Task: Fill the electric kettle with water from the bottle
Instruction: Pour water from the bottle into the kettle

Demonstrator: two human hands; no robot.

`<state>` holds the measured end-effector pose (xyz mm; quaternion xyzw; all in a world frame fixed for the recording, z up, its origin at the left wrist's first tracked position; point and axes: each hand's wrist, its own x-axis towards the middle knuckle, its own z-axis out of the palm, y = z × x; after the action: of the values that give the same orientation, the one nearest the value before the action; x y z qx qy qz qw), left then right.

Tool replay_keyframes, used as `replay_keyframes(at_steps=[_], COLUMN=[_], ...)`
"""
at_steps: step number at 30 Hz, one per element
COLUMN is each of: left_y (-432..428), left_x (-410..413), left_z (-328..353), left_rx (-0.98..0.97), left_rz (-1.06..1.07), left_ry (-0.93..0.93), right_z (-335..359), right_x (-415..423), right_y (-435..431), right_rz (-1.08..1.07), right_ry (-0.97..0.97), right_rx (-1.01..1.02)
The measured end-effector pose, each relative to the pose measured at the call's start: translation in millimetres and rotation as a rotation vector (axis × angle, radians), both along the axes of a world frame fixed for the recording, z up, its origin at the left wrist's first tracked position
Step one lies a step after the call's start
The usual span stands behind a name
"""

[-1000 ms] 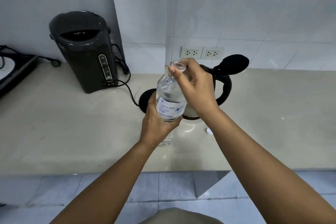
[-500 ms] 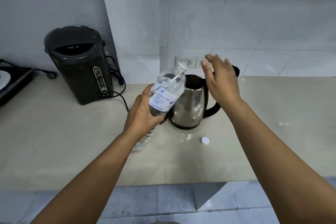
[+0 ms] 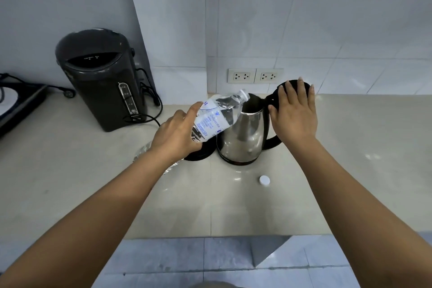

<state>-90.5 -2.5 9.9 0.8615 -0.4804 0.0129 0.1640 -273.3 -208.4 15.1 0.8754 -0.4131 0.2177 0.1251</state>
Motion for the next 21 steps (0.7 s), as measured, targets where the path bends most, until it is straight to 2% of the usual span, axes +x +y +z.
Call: replay_keyframes(at_steps=[9, 21], left_y=[-9.2, -7.4], left_x=[4.7, -1.1], left_z=[15.2, 16.6], left_rx=[0.099, 0.121], left_rz=[0.008, 0.052], left_ry=[-0.144, -0.176], right_z=[-6.0, -9.2], right_x=[-1.5, -2.2], right_y=[-2.5, -6.6], right_rz=[0.033, 0.065], right_ry=[-0.049, -0.083], right_rx=[-0.025, -0.028])
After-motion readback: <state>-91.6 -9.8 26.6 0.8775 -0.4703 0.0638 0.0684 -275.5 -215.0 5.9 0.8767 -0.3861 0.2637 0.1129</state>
